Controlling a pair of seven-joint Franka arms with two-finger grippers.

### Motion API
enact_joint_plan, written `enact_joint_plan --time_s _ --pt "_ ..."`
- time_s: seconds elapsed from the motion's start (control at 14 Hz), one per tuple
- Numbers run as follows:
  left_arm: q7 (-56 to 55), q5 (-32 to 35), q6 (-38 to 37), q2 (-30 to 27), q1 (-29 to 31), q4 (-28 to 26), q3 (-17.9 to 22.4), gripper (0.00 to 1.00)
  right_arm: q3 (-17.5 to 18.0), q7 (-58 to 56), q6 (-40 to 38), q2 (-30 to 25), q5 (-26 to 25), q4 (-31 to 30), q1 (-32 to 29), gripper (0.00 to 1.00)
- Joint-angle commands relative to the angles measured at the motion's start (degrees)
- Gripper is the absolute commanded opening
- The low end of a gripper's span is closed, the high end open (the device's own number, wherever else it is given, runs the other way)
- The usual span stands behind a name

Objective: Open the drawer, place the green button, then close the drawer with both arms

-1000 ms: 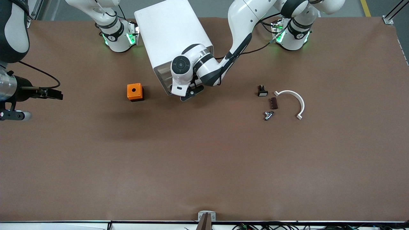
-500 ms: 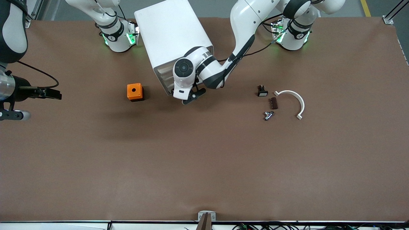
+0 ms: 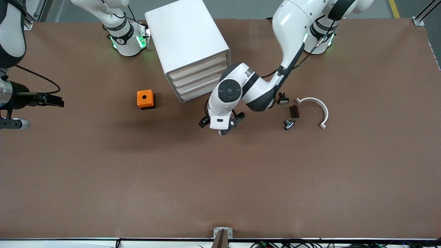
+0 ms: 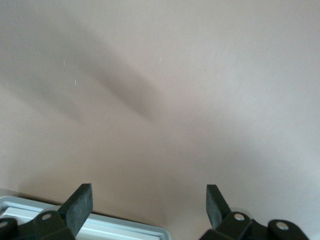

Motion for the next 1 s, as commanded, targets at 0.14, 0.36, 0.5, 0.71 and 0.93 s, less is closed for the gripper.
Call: enact_joint_plan --time_s 0.14,0.36,0.5,0.71,0.93 --pt "-0.44 -1.12 -1.42 -4.15 6.13 -1.46 -0.09 1.0 1.06 -1.81 -0.41 0.15 -0.64 2.91 -0.85 1.0" --pt "-0.71 -1.12 -3.08 -6.78 10.08 -1.46 -0.18 1.0 1.14 -1.81 -0.85 0.15 -0.47 5.73 -0.67 1.0" --pt "-0.53 -1.21 -3.88 -7.67 11.86 -1.28 -0.18 1.0 1.23 -1.9 -0.76 0.07 -0.47 5.99 -0.84 1.0" --pt "1.22 -0.6 -4.15 -9.6 13.61 -1.37 -0.09 0.99 1.06 -1.9 -0.94 0.07 -0.47 6.44 -0.84 1.0" --pt "9.27 -0.42 -9.3 -13.81 17.74 -1.37 0.0 0.99 0.97 -1.11 -5.23 -0.64 -0.82 6.61 -0.76 1.0"
